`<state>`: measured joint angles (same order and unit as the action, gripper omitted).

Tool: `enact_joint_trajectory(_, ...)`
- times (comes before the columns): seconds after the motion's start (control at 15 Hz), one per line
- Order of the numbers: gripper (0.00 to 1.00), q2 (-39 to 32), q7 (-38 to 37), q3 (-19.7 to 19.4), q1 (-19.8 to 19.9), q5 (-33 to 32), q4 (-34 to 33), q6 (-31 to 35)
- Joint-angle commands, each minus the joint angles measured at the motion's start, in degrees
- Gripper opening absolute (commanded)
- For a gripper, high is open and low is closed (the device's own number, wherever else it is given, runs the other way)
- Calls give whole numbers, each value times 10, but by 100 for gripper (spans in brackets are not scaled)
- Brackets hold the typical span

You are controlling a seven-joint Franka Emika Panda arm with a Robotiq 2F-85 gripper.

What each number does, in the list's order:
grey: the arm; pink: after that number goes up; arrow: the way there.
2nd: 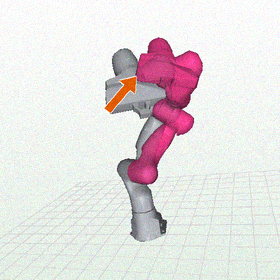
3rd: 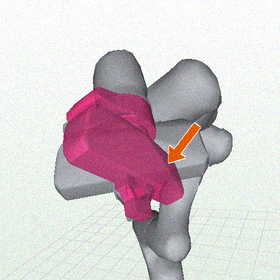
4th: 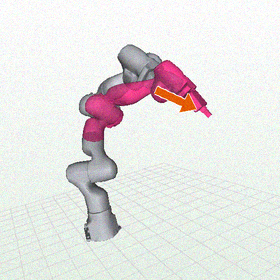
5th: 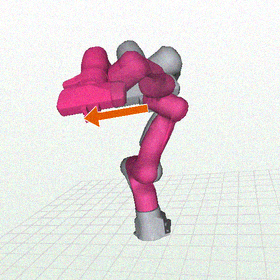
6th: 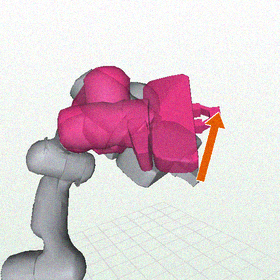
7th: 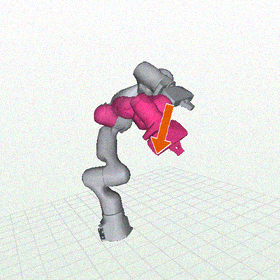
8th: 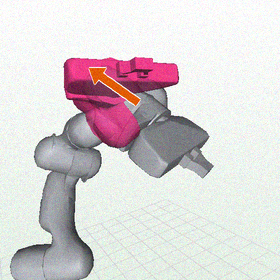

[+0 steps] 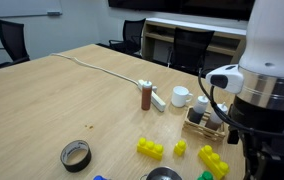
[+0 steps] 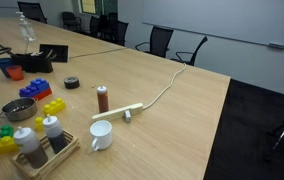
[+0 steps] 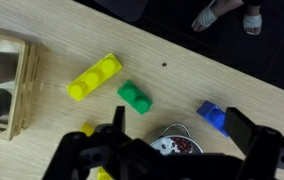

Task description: Take the blue legos at the left of the green legos and put them on the blue legos

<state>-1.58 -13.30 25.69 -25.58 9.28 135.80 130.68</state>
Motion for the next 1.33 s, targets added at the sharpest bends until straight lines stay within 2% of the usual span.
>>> enact_joint_trajectory(0.0,100,-36,42,-2,2,36,-6,27)
enact_joint_trajectory(0.27,100,-82,66,4,-5,22,-23,63)
enact_joint_trajectory(0.33,100,-65,46,0,-4,20,-11,50)
enact_joint_trajectory(1.0,100,-105,70,12,-18,8,-39,49)
enact_joint_trajectory(1.27,100,-155,94,33,-47,0,-56,112)
